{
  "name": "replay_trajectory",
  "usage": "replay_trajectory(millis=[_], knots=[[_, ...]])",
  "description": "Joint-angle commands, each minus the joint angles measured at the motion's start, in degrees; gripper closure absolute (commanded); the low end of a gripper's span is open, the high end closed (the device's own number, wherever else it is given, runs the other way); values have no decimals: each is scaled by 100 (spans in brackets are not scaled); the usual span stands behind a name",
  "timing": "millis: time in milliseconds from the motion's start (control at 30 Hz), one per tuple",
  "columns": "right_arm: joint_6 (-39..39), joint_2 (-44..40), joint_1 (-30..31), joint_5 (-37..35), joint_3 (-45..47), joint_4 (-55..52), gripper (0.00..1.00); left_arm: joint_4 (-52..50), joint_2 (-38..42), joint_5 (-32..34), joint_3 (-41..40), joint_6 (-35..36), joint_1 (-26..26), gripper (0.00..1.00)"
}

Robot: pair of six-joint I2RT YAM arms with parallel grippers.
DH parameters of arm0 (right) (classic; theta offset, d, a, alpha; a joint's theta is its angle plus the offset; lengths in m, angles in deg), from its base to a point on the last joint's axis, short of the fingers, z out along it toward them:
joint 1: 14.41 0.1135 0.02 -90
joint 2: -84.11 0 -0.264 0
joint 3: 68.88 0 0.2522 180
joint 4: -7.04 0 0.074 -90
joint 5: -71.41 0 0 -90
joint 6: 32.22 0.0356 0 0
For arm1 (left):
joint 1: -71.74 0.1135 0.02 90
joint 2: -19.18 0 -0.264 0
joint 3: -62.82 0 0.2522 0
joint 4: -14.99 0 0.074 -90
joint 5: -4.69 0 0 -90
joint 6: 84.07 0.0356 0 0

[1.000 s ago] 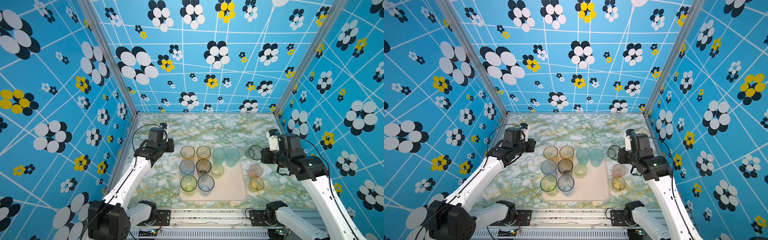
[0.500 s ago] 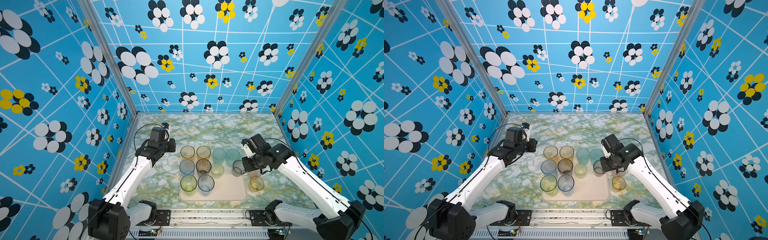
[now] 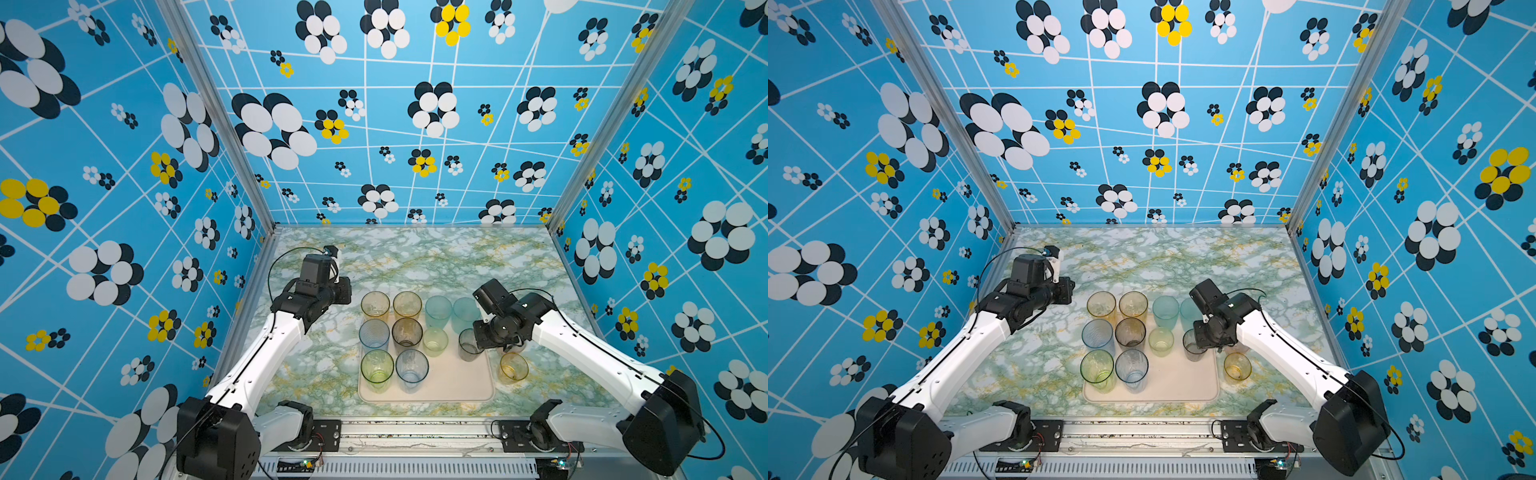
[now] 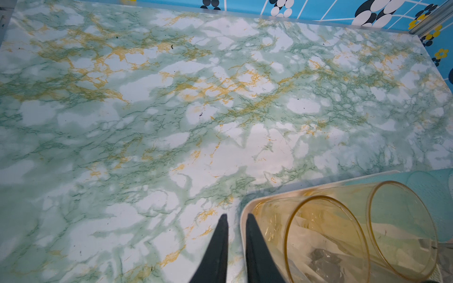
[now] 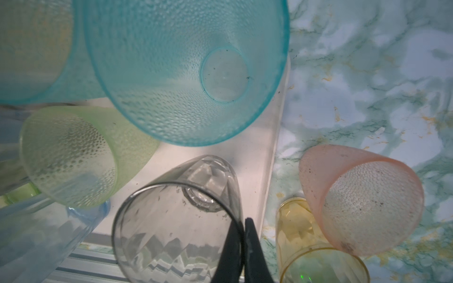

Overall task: Place the glasses into the tray
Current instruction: Place the glass on the tray.

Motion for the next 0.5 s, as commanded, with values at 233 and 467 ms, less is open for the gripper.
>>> replay_trajectory(millis=[233, 467], knots=[[238, 160, 31, -185, 101, 356, 95, -35, -77, 14, 152, 20, -61, 83], [274, 246, 34, -193, 133, 514, 95, -25, -101, 31, 150, 36, -61, 83]])
